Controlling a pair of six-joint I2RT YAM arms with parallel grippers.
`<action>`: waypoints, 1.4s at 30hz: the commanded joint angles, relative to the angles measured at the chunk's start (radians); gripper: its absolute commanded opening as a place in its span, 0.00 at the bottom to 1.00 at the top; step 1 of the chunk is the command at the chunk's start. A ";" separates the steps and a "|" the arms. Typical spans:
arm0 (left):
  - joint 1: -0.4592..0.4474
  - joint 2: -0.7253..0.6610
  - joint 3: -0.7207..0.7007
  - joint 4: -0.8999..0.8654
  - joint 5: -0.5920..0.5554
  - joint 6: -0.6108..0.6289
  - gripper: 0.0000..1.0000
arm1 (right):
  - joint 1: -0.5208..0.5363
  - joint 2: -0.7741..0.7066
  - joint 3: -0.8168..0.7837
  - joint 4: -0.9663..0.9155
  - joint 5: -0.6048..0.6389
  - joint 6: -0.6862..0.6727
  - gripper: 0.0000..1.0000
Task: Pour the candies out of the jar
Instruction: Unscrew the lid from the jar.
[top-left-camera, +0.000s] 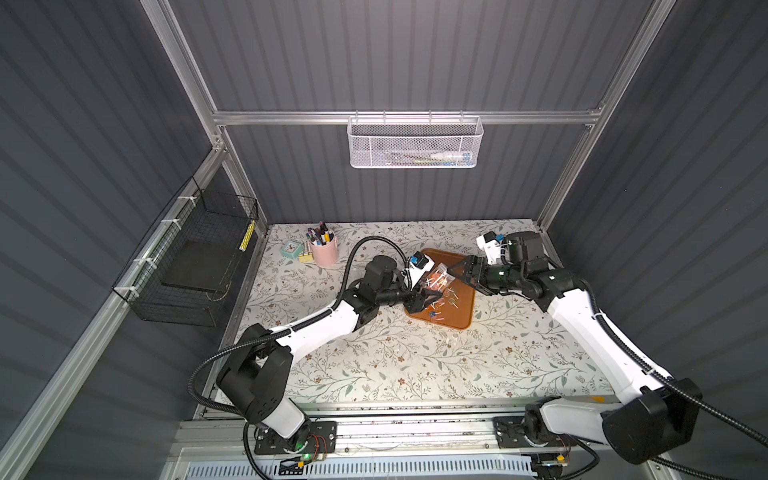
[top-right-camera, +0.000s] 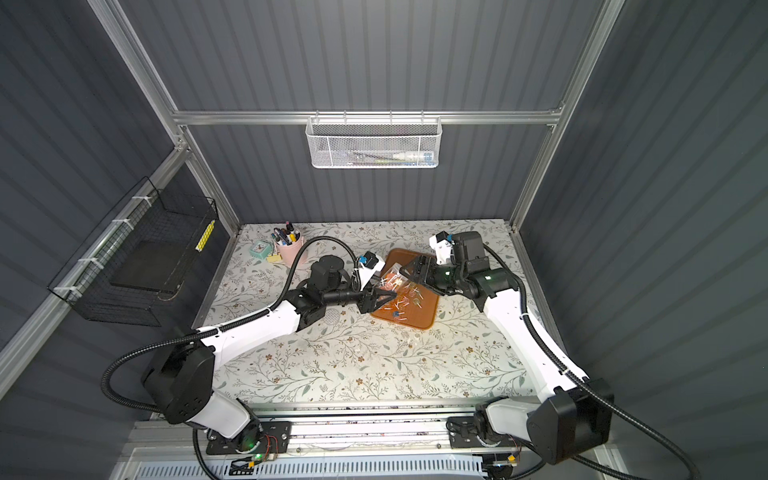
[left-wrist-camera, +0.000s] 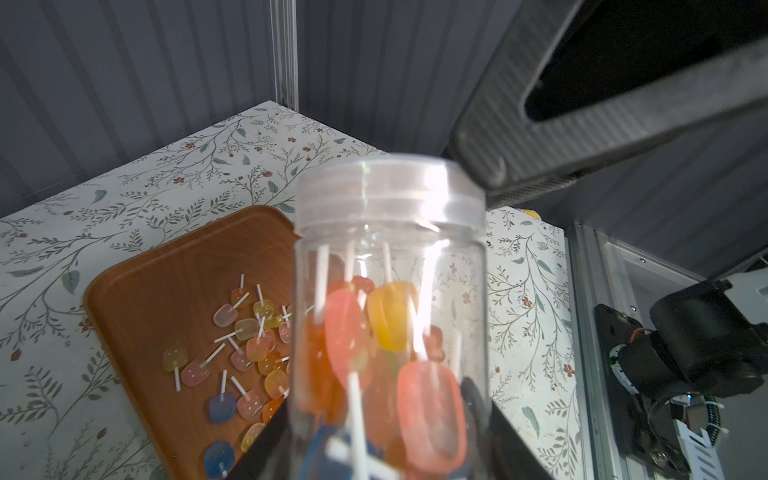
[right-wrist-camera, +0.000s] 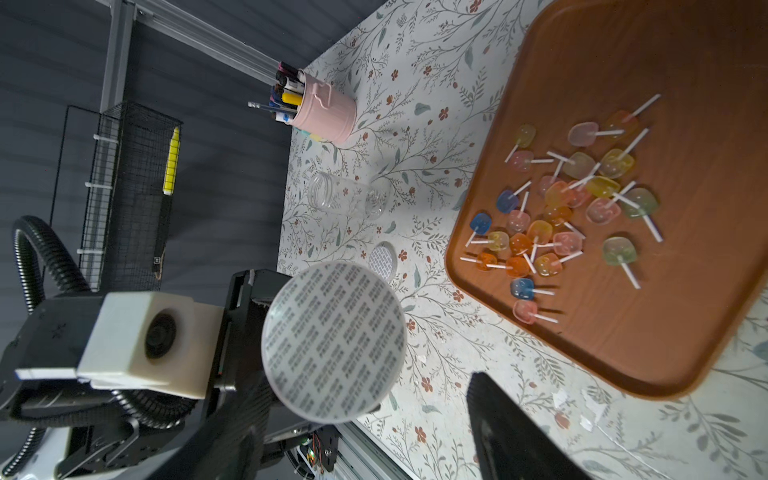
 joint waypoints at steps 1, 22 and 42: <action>-0.006 0.014 0.004 0.085 -0.017 -0.021 0.00 | 0.017 -0.002 -0.023 0.139 0.016 0.081 0.76; -0.024 -0.013 -0.009 0.090 -0.025 -0.024 0.00 | 0.066 0.060 -0.022 0.207 0.092 0.086 0.51; -0.017 0.000 -0.044 0.244 0.287 -0.129 0.00 | 0.034 0.037 -0.022 0.492 -0.512 -0.146 0.44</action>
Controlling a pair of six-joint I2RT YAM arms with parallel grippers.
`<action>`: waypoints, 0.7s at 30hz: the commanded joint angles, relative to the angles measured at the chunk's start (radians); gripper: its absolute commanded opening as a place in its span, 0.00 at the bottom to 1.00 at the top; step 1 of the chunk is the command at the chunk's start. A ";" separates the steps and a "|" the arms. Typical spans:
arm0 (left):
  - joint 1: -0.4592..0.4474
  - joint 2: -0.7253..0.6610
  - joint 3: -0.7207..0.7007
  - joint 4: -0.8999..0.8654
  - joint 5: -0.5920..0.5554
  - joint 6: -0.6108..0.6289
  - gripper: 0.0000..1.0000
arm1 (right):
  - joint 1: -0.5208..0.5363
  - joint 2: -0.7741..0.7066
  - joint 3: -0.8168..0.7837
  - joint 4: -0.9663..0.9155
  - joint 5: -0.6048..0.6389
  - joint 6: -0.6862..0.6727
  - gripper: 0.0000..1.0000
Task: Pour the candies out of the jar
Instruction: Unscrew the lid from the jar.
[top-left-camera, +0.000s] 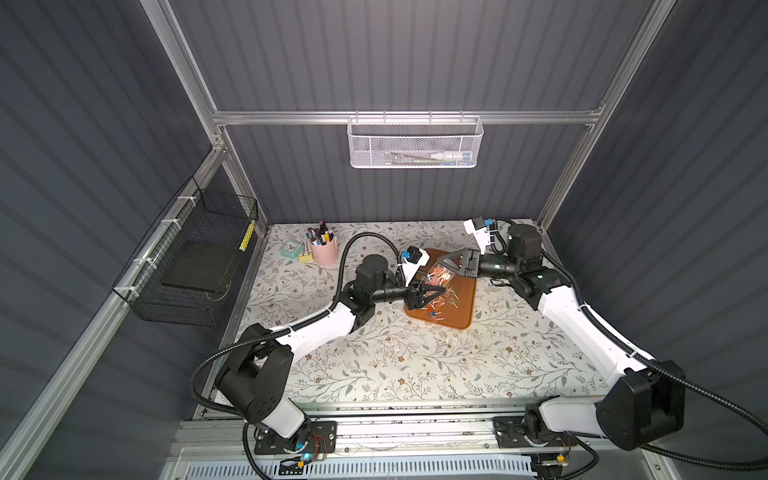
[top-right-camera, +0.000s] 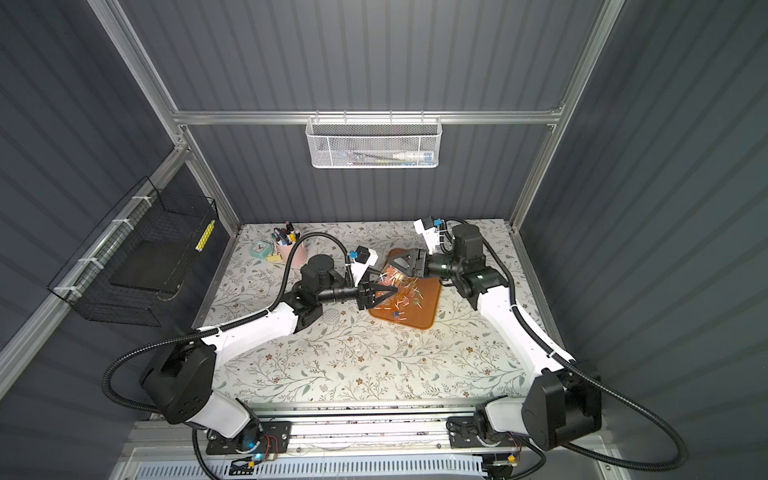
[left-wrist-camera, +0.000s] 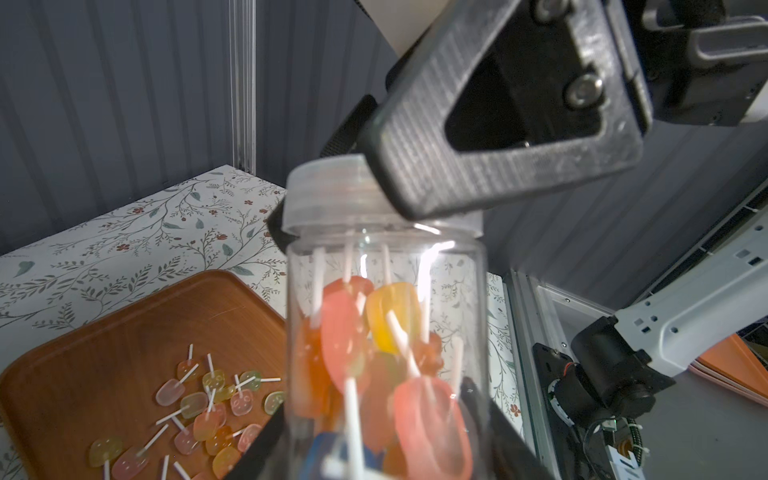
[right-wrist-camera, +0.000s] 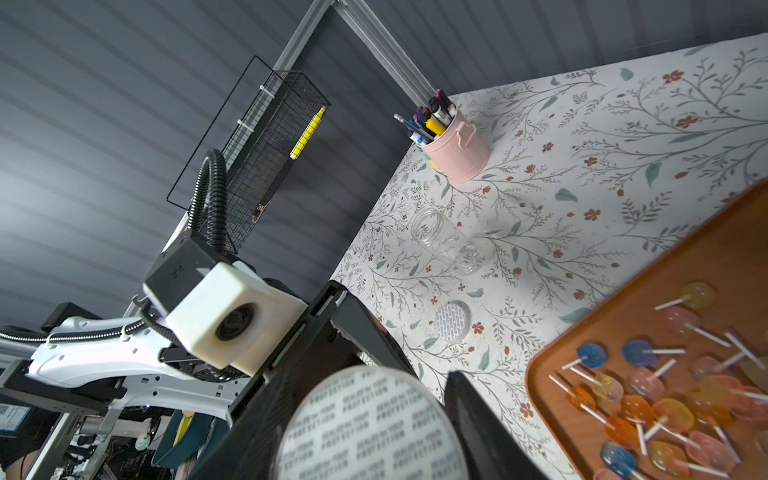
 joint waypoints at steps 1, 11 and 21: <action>-0.039 0.010 0.016 -0.043 0.077 0.025 0.00 | 0.046 -0.022 0.042 0.028 -0.134 -0.005 0.48; -0.055 -0.009 0.032 -0.152 -0.264 0.109 0.00 | 0.097 -0.043 0.040 -0.214 0.380 0.142 0.67; -0.086 -0.023 0.050 -0.223 -0.408 0.148 0.00 | 0.190 -0.018 0.121 -0.320 0.614 0.124 0.54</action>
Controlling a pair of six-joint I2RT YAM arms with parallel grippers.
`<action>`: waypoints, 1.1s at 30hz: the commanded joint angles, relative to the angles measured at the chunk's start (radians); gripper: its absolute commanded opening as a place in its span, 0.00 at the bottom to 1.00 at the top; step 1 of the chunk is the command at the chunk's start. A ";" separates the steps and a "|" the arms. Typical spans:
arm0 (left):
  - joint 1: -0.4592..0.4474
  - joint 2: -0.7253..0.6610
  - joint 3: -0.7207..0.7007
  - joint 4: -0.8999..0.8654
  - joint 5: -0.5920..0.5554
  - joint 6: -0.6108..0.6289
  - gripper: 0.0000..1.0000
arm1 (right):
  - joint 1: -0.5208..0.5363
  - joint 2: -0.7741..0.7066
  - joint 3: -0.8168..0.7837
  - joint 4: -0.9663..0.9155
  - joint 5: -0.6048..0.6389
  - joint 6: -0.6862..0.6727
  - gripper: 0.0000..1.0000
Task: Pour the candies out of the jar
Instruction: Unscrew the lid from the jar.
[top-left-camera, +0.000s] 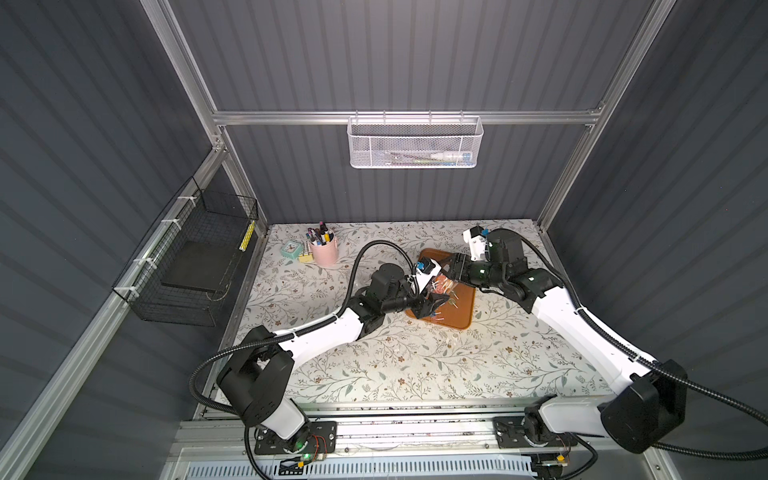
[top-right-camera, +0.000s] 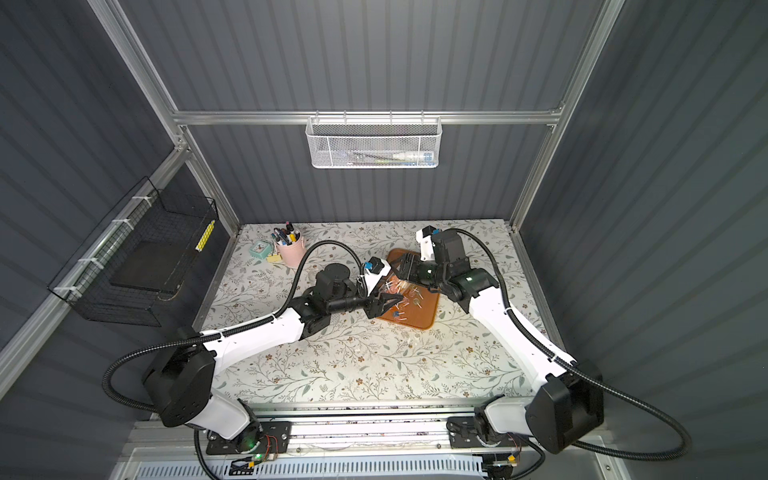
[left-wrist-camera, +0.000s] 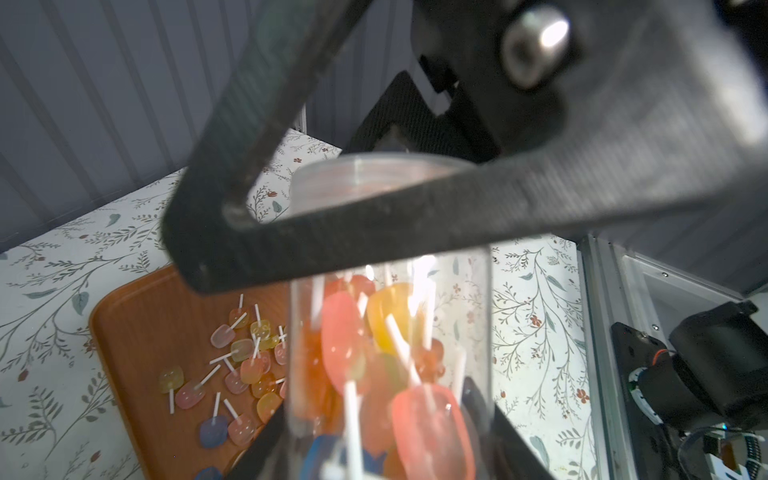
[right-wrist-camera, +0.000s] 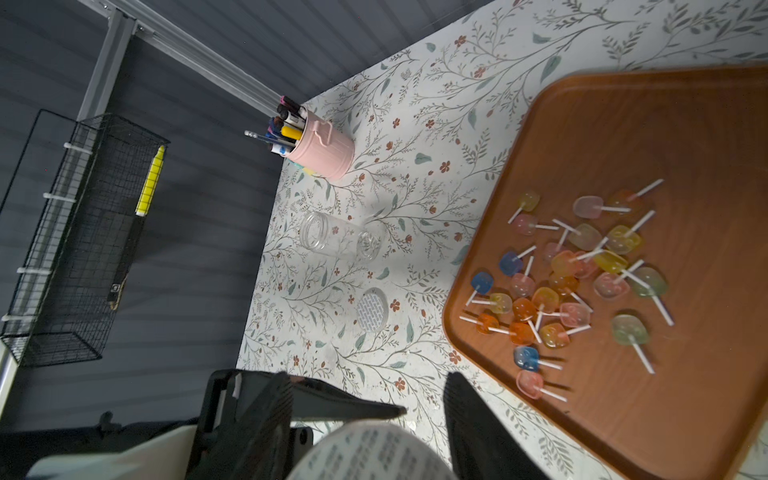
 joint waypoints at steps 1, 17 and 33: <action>0.005 -0.018 0.033 -0.049 -0.088 0.016 0.00 | 0.037 -0.018 0.050 -0.032 0.044 -0.020 0.53; 0.023 0.006 -0.044 0.311 0.498 -0.150 0.00 | -0.050 -0.054 -0.009 0.453 -0.769 -0.153 0.44; 0.022 -0.050 -0.051 0.127 0.076 -0.028 0.00 | -0.085 -0.119 0.060 -0.004 -0.244 -0.200 0.83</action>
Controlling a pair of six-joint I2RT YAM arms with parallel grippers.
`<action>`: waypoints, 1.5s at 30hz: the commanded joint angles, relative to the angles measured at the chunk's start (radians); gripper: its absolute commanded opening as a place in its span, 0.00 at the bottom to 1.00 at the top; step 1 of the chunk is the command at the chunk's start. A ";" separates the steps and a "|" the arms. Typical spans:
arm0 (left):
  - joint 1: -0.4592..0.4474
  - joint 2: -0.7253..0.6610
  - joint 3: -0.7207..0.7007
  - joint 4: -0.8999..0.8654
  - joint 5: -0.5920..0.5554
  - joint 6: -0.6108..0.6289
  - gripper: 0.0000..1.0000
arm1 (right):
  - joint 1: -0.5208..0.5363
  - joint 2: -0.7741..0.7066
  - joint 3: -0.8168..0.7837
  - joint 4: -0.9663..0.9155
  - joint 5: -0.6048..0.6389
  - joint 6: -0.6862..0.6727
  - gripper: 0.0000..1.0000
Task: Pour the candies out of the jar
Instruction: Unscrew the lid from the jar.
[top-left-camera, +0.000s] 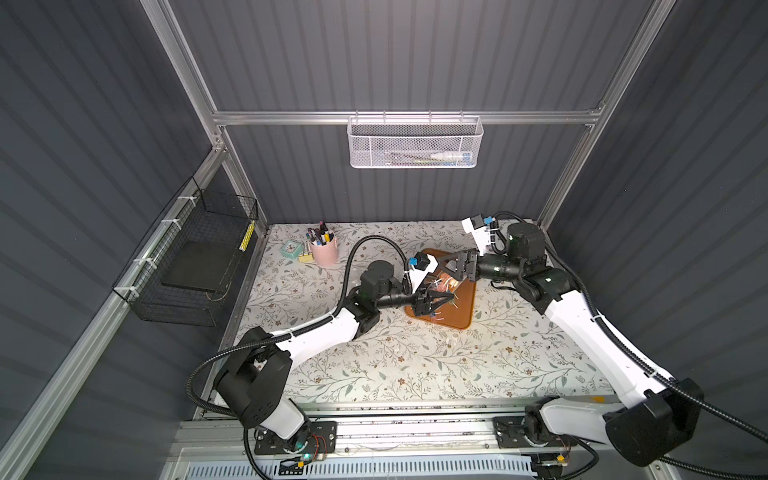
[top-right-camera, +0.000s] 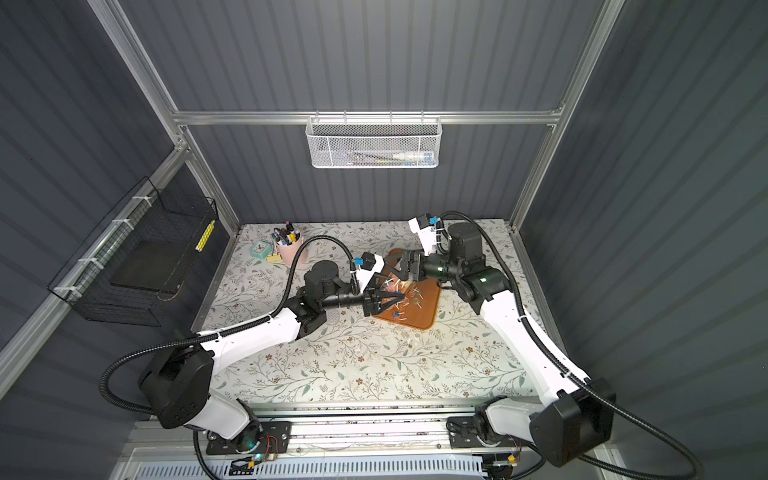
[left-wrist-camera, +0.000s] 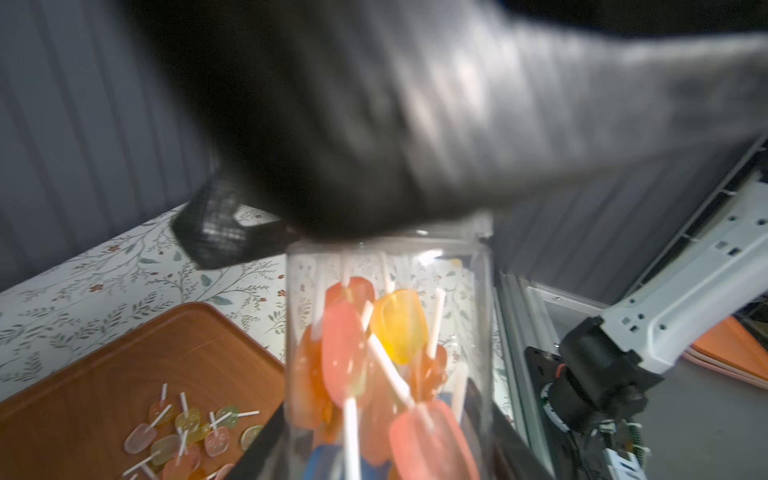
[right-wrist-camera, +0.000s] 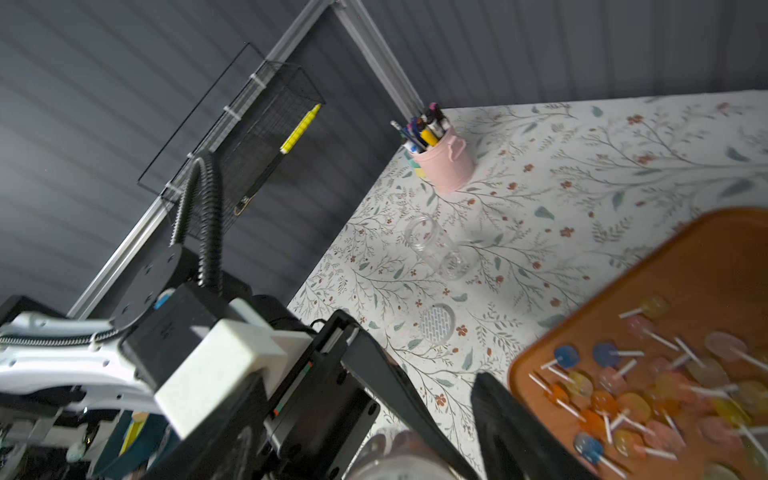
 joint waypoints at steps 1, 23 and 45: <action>-0.004 -0.037 -0.020 -0.075 -0.173 0.061 0.00 | -0.006 -0.043 0.060 -0.113 0.142 0.029 0.83; -0.020 -0.051 -0.032 -0.053 -0.278 0.088 0.00 | 0.032 0.044 -0.010 -0.049 0.218 0.255 0.81; -0.027 -0.050 -0.024 -0.049 -0.294 0.088 0.00 | 0.064 0.082 0.014 -0.084 0.278 0.248 0.62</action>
